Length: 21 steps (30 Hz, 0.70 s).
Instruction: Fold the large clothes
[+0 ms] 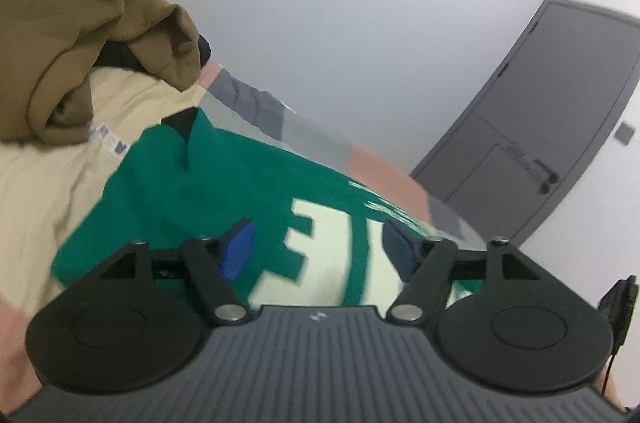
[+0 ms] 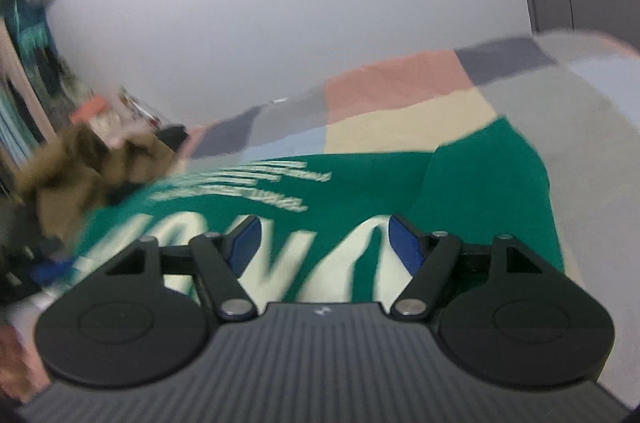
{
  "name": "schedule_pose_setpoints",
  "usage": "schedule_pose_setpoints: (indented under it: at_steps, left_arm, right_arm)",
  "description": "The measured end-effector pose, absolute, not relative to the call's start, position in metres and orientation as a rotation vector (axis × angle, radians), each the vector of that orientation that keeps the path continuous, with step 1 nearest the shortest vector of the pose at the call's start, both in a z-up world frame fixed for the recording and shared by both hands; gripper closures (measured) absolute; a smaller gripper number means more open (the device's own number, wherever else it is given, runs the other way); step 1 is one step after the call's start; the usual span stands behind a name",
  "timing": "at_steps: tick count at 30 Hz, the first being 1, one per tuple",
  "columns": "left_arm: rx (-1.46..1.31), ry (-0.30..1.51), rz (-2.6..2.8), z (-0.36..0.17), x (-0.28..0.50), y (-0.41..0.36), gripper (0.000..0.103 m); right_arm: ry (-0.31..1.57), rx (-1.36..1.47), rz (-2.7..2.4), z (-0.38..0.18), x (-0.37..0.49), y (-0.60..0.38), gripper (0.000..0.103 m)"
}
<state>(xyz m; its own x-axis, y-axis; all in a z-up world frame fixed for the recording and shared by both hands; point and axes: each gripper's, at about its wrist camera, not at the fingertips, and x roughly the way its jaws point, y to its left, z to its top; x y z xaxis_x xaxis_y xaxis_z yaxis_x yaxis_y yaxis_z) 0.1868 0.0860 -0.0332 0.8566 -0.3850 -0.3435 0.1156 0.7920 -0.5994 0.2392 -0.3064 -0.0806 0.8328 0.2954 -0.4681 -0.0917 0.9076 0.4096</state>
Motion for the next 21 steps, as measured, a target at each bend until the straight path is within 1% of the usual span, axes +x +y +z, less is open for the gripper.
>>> schedule_pose_setpoints:
  at_steps: [3, 5, 6, 12, 17, 18, 19, 20, 21]
  left_arm:
    - [-0.679, 0.51, -0.302, -0.036, 0.167, 0.089, 0.023]
    - [-0.739, 0.553, -0.315, -0.044, 0.162, 0.091, 0.021]
    - [-0.765, 0.582, -0.307, -0.049, 0.162, 0.09, 0.019]
    - [-0.948, 0.71, -0.281, -0.094, 0.18, 0.096, 0.019]
    - [-1.111, 0.688, -0.279, -0.117, 0.198, 0.106, 0.021]
    - [-1.119, 0.683, -0.271, -0.119, 0.202, 0.107, 0.022]
    - [-1.119, 0.678, -0.266, -0.118, 0.204, 0.107, 0.03]
    - [-1.112, 0.677, -0.258, -0.117, 0.206, 0.107, 0.034]
    - [-1.102, 0.672, -0.257, -0.114, 0.208, 0.108, 0.042]
  right_arm:
    - [0.594, 0.529, 0.227, -0.076, 0.22, -0.309, 0.023]
    - [0.624, 0.616, 0.232, -0.078, 0.212, -0.31, 0.016]
    - [0.641, 0.653, 0.237, -0.081, 0.21, -0.31, 0.016]
    - [0.776, 0.854, 0.233, -0.109, 0.208, -0.31, 0.016]
    - [0.895, 0.957, 0.177, -0.14, 0.211, -0.312, 0.014]
    - [0.893, 0.991, 0.183, -0.147, 0.213, -0.314, 0.014]
    - [0.883, 1.016, 0.182, -0.151, 0.216, -0.318, 0.015]
    - [0.866, 1.034, 0.171, -0.155, 0.22, -0.322, 0.014]
    - [0.844, 1.049, 0.159, -0.156, 0.223, -0.326, 0.019]
